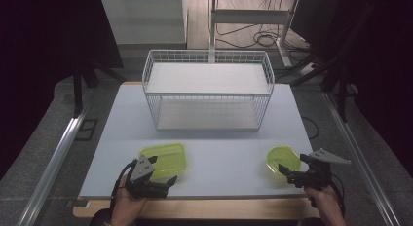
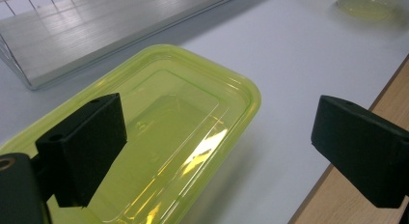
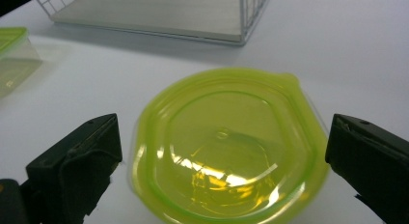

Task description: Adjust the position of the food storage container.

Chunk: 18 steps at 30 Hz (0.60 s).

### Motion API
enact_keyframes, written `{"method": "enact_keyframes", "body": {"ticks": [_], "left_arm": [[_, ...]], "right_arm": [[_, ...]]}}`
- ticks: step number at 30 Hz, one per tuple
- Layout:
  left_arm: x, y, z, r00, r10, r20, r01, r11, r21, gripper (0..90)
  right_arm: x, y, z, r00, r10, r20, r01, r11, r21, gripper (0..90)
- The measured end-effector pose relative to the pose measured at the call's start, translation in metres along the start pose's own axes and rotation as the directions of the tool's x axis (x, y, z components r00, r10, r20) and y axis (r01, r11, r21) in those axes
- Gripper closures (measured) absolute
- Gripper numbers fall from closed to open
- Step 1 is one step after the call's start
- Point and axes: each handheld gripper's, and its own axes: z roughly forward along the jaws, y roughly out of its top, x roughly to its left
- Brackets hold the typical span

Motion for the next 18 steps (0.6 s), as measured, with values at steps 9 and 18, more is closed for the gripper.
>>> {"method": "enact_keyframes", "body": {"ticks": [9,18], "left_arm": [[0.0015,-0.0022,0.0004,0.9988,0.026,-0.041,-0.025,0.9992,0.032,4.0],[0.0001,-0.0024,0.0007,0.9984,0.047,-0.031,-0.045,0.998,0.044,2.6]], "right_arm": [[0.0007,0.0008,0.0007,0.9948,-0.056,0.085,0.056,0.998,0.004,0.0],[-0.003,0.0038,-0.0034,0.995,-0.029,0.095,0.028,1.0,0.014,8.8]]}}
